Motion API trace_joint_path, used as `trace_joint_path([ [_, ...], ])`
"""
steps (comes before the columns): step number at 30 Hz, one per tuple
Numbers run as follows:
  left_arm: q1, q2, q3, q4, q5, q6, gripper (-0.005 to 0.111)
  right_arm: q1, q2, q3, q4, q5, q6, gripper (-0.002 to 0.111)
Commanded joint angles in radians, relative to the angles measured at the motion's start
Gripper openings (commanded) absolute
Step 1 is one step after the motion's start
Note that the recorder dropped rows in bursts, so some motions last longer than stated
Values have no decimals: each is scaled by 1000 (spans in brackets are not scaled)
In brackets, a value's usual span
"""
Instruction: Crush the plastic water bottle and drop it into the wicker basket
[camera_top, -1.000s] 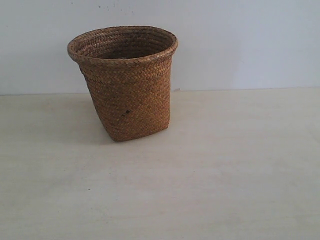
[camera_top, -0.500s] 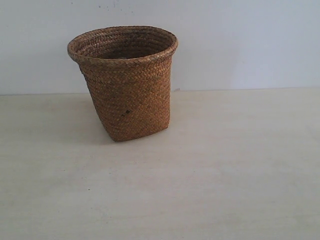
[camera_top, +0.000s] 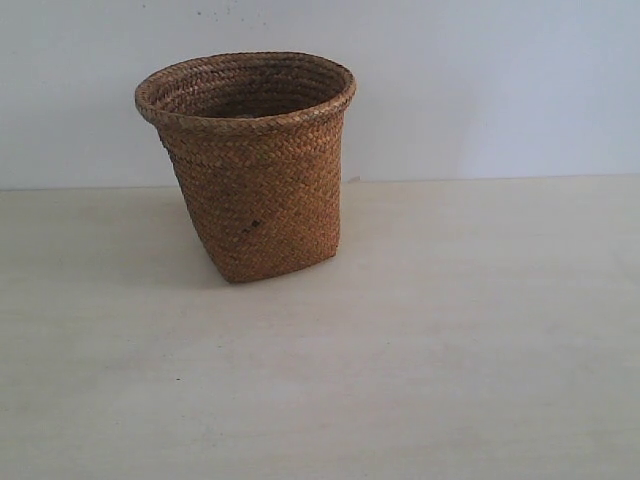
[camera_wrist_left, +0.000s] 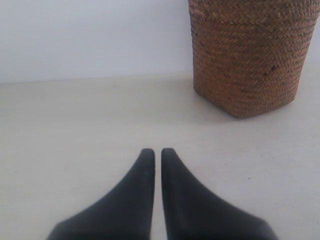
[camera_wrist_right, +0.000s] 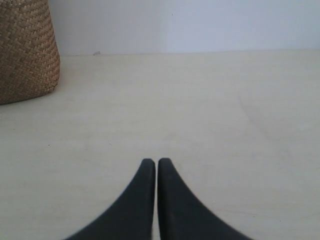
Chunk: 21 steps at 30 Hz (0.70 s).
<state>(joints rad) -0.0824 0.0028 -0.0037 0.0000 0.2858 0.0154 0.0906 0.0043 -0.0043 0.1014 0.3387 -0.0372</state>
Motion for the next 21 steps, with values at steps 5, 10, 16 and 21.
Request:
trace_joint_path([
  [5, 3, -3, 4, 0, -2, 4, 4, -1, -4, 4, -3, 14, 3, 0],
  [10, 3, -3, 4, 0, -2, 4, 4, -1, -4, 4, -3, 10, 5, 0],
  [16, 3, -3, 4, 0, -2, 4, 4, -1, -4, 4, -3, 10, 5, 0],
  [21, 3, -3, 4, 0, -2, 4, 4, -1, -4, 4, -3, 10, 5, 0],
])
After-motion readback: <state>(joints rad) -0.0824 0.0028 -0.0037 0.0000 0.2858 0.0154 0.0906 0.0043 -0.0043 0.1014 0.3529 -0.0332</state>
